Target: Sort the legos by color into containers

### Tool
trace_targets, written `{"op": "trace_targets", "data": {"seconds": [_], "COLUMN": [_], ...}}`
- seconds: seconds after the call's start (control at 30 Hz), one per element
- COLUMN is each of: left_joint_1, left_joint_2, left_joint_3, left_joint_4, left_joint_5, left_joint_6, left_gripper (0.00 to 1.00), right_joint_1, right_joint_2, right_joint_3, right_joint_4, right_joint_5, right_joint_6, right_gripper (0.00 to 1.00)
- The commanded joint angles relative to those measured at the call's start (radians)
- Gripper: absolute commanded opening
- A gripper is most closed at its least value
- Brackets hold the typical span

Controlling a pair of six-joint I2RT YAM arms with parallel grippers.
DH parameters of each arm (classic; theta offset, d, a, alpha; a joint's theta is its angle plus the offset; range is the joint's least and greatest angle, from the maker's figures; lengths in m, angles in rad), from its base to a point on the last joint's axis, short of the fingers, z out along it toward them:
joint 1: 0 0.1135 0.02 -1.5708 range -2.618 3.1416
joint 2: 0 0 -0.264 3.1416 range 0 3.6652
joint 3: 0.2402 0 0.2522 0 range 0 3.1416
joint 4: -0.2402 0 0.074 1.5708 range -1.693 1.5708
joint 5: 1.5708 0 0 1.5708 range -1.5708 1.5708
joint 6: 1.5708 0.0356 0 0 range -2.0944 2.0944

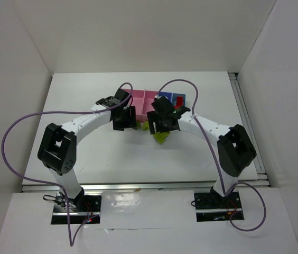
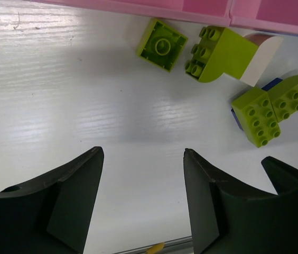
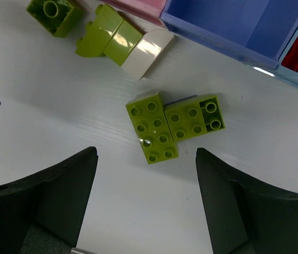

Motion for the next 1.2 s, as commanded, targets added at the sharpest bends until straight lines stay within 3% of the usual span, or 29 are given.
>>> {"op": "trace_targets", "data": {"seconds": [0.0,0.53,0.7,1.17], "left_joint_1": [0.004,0.004,0.004,0.004], "left_joint_2": [-0.031,0.03,0.039,0.048], "left_joint_3": [0.011,0.048,0.057,0.076], "left_joint_4": [0.013,0.002,0.002,-0.007], "left_joint_5": [0.004,0.026,0.026,0.017], "left_joint_6": [-0.032,-0.012,-0.012,-0.012], "left_gripper": [0.72,0.71,0.71,0.71], "right_joint_1": [0.011,0.011,0.011,0.0], "right_joint_2": [-0.014,-0.022,0.012,0.084], "right_joint_3": [0.016,-0.113,-0.092,-0.069], "right_joint_4": [-0.015,-0.011,0.018,0.078], "right_joint_5": [0.019,-0.082,-0.091,-0.08], "right_joint_6": [0.01,-0.001,-0.033,-0.162], "right_gripper": [0.82,0.8,0.7,0.68]}}
